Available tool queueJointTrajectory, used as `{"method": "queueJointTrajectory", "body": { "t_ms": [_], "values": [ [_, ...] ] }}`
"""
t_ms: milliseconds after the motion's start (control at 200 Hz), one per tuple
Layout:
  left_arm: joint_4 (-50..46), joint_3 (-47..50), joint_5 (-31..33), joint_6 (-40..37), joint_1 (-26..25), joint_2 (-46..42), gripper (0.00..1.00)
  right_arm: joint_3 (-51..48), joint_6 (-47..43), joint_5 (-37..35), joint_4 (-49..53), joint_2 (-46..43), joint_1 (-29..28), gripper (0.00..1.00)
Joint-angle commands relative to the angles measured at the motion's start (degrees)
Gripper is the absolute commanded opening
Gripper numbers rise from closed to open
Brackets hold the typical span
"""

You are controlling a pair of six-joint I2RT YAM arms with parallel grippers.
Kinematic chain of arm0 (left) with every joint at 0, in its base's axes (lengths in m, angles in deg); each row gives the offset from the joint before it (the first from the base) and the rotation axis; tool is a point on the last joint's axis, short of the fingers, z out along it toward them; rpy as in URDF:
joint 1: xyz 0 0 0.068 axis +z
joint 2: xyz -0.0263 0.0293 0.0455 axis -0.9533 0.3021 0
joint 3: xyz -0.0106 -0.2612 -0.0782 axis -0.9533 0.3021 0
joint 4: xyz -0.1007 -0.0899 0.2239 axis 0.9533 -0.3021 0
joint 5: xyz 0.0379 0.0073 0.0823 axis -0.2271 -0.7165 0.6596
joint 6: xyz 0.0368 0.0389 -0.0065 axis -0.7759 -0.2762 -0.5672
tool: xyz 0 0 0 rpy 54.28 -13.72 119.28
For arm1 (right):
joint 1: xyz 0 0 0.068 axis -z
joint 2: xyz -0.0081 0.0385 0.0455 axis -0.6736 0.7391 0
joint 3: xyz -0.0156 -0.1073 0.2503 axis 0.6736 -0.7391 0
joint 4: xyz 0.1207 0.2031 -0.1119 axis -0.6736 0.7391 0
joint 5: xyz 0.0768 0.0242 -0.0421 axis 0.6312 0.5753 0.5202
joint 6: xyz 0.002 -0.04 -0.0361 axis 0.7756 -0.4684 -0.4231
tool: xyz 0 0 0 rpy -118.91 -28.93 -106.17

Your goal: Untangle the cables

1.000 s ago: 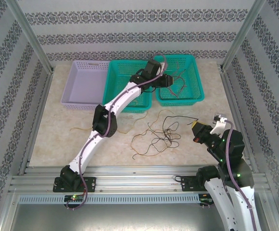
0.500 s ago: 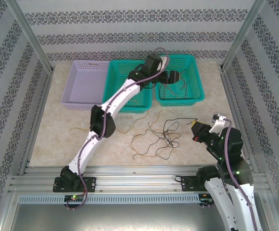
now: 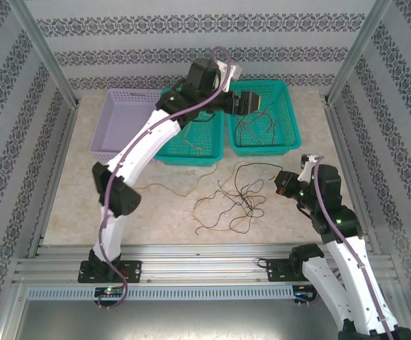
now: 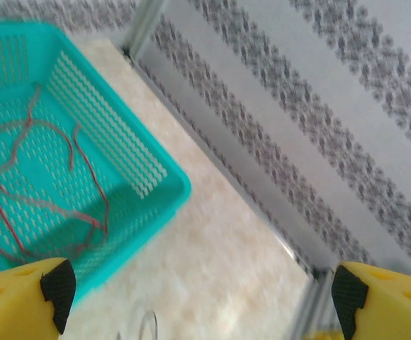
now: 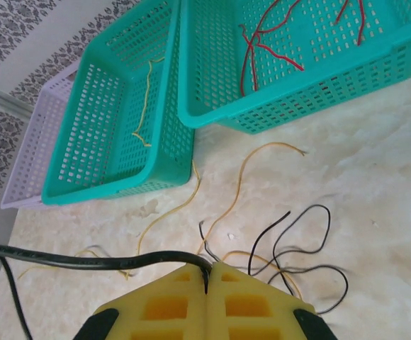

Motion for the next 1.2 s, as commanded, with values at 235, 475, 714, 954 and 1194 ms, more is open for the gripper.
{"method": "queueJointTrajectory", "body": {
  "t_ms": [235, 475, 714, 954, 1194],
  "values": [
    [12.9, 31.1, -9.6, -0.2, -2.7, -18.2, 0.95, 3.7, -0.3, 6.2, -9.9, 6.2, 0.2, 0.00],
    [14.1, 41.4, -11.0, -1.4, -3.8, -22.4, 0.94, 3.6, 0.3, 8.5, -12.5, 8.3, 0.1, 0.00],
    [13.3, 43.0, -8.6, -2.7, -4.1, -21.5, 0.92, 3.4, 1.0, 10.3, -13.9, 8.2, -0.5, 0.00],
    [15.0, 43.7, -6.4, -2.5, -4.1, -20.7, 0.65, 3.5, 0.9, 12.1, -14.9, 8.2, -2.7, 0.00],
    [13.3, 41.2, -4.3, -3.0, -4.1, -20.5, 0.00, 2.9, 0.3, 10.9, -14.5, 8.6, -4.0, 0.00]
  ]
}}
